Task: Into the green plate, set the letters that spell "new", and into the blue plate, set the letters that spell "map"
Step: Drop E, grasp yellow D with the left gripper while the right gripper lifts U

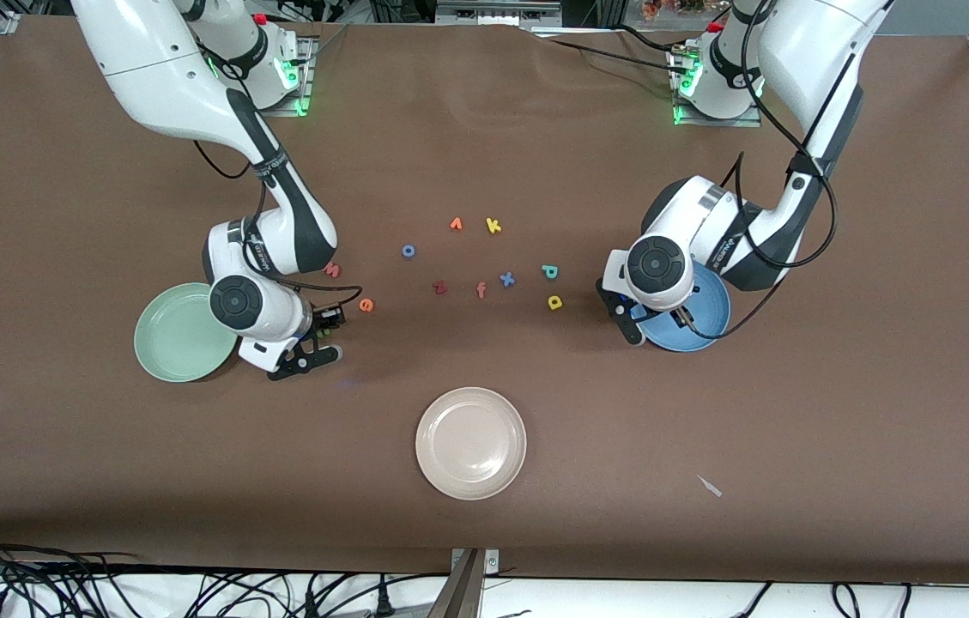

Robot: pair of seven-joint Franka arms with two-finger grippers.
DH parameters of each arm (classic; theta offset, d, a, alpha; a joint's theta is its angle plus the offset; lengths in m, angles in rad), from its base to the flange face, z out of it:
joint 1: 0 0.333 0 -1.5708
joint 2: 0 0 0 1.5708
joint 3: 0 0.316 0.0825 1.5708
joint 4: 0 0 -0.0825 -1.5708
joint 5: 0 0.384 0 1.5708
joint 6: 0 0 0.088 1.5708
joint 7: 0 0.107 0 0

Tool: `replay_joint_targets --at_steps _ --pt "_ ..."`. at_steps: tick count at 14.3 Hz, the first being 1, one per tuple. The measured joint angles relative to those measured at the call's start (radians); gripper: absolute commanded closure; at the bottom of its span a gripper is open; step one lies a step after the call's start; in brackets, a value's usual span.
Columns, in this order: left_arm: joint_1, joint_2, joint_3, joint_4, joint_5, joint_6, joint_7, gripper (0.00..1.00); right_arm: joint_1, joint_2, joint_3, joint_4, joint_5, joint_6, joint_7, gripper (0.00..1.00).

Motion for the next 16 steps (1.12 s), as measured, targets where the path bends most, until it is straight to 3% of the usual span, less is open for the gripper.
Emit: replay_joint_targets --at_steps 1,2,6,10,13,16 --pt "0.003 0.003 0.0 -0.02 0.002 0.033 -0.001 0.14 0.002 0.0 0.0 0.0 0.0 0.0 -0.002 0.46" --pt "0.011 0.005 0.0 -0.042 0.002 0.066 -0.001 0.0 0.002 0.001 0.0 0.0 0.0 0.001 -0.007 0.49" --pt "0.026 -0.001 -0.004 -0.058 0.002 0.095 0.0 0.0 0.002 0.006 -0.001 0.0 0.0 0.007 -0.032 0.56" --pt "0.022 -0.034 -0.049 -0.024 0.002 0.091 -0.018 0.0 0.002 0.006 -0.002 0.0 0.0 0.013 -0.056 0.7" --pt "-0.019 -0.045 -0.082 0.029 -0.004 0.078 -0.211 0.0 0.0 0.006 -0.005 0.0 0.0 0.016 -0.077 0.78" --pt "-0.086 -0.034 -0.084 0.036 -0.035 0.08 -0.533 0.0 0.0 0.006 -0.005 0.0 0.0 0.022 -0.088 0.84"
